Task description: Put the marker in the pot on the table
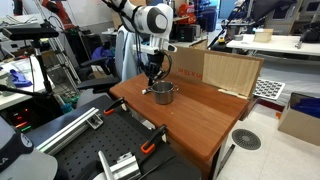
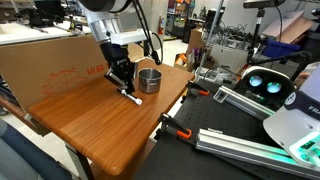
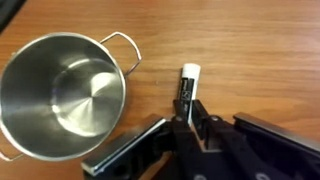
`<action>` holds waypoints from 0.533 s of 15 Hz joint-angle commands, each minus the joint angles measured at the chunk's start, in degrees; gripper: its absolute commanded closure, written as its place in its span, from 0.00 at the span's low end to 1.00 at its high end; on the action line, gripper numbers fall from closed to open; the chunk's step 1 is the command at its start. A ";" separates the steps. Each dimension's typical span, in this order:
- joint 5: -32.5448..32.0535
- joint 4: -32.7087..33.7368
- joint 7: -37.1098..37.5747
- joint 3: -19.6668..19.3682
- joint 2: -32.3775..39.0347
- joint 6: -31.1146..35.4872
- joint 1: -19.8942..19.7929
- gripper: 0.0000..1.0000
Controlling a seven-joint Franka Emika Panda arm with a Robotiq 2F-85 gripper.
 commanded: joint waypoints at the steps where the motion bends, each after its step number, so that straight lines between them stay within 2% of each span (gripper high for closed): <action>1: -1.57 2.70 1.42 -0.87 1.37 -2.52 1.05 0.96; 2: -1.91 2.81 1.44 -1.00 1.36 -2.69 1.19 0.59; 4: -2.28 2.68 1.20 -0.94 1.12 -2.84 1.13 0.51; 8: -2.46 1.90 0.63 -0.69 0.27 -2.04 0.86 0.21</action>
